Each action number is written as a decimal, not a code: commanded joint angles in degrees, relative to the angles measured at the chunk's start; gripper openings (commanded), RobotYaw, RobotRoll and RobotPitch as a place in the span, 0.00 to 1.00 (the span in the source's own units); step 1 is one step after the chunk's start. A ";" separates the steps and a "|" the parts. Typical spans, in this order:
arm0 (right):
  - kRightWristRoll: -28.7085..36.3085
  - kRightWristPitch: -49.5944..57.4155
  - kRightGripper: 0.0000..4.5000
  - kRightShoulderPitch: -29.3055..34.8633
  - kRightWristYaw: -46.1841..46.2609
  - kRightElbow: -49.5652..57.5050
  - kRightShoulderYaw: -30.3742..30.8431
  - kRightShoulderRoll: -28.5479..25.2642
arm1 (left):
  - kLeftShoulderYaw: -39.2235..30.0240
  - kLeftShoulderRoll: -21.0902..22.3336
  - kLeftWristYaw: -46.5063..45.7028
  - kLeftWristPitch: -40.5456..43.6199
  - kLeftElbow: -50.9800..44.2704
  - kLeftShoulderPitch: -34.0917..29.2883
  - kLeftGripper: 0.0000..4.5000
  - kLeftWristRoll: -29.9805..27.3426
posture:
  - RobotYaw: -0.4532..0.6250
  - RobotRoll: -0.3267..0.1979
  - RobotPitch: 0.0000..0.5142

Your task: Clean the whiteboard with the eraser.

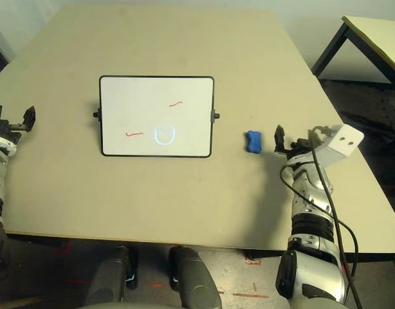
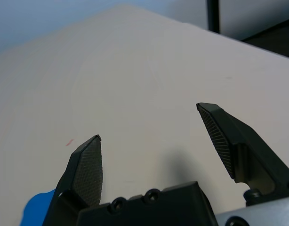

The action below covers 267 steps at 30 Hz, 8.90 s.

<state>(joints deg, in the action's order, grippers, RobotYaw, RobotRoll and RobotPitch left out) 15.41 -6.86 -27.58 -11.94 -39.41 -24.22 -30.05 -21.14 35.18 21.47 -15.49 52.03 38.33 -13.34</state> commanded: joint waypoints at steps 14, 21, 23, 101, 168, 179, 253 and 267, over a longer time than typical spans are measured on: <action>3.96 33.05 1.00 7.79 6.61 32.50 -0.28 -1.25 | 2.06 -1.22 5.48 5.35 -5.08 5.85 1.00 -1.63 | 0.29 0.62 0.26; 5.31 51.77 1.00 8.49 10.70 48.13 3.25 2.67 | 5.60 -0.36 11.58 15.96 -18.45 5.21 1.00 -2.86 | 0.30 0.62 0.24; 4.70 51.65 1.00 8.35 10.76 47.97 4.02 4.34 | 5.94 -0.75 11.85 18.03 -21.32 5.19 1.00 -3.28 | 0.31 0.62 0.24; 2.40 47.20 0.15 -6.77 -34.84 50.15 25.24 -25.80 | 11.58 -4.72 16.37 27.50 -30.31 6.97 1.00 -5.16 | 0.30 0.62 0.24; -37.01 17.95 0.13 -19.36 -39.12 27.39 52.92 6.06 | 16.13 2.28 28.74 53.54 -47.48 -1.61 1.00 -10.45 | 0.40 0.62 0.28; -39.59 12.22 0.13 -27.41 -34.31 10.53 54.71 16.32 | 15.04 2.05 26.81 55.69 -51.19 -4.08 1.00 -11.90 | 0.43 0.62 0.30; -41.28 13.40 0.13 -23.18 -34.55 6.82 55.46 13.36 | 17.87 10.18 32.06 62.10 -53.02 -9.03 1.00 -12.05 | 0.43 0.62 0.33; -40.43 17.44 0.13 -25.29 -33.75 8.34 53.89 11.36 | 18.97 9.10 32.50 61.62 -51.39 -7.15 1.00 -11.69 | 0.41 0.62 0.32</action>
<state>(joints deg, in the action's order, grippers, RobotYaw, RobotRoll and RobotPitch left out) -23.06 6.40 -55.96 -45.19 -27.98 29.01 -17.10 -3.11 44.25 53.71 45.97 0.22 31.02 -25.16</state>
